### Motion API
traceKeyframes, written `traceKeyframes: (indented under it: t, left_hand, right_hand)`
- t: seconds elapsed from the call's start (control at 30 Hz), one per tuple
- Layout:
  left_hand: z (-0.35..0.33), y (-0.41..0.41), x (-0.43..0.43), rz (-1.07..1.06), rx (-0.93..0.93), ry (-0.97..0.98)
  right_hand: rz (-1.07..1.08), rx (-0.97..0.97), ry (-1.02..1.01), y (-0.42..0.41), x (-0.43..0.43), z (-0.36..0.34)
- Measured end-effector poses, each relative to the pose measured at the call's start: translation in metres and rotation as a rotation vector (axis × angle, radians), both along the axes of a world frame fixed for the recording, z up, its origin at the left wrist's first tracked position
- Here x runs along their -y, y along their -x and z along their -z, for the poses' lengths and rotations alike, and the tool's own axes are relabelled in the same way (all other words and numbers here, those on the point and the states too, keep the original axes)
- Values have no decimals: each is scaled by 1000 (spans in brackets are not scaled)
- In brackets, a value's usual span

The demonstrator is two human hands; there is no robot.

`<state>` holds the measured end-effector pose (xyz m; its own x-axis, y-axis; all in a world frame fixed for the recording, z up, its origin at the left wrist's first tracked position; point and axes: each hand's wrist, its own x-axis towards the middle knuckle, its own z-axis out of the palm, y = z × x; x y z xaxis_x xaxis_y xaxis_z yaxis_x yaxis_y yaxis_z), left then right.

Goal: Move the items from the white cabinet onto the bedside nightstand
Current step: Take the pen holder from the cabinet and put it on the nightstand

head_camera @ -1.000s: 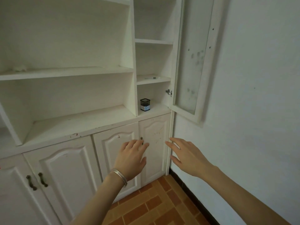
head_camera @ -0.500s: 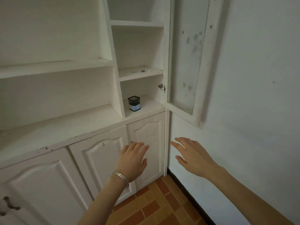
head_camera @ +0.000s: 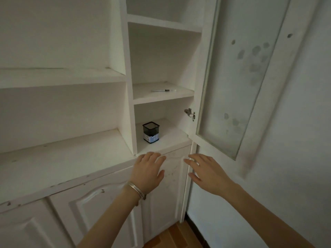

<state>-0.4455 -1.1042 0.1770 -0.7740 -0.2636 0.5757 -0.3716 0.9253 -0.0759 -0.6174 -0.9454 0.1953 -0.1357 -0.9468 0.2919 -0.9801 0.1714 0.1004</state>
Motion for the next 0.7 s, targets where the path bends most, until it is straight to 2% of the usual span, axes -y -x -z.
traceKeyframes:
  t: [0.4,0.7]
  left_hand:
    - [46,61,107,-158,71,-39]
    - [59,132,172,-309,122,-182]
  right_hand:
    - [-168,94,-57,104,160,36]
    - [-310,122,-94,191,291,42]
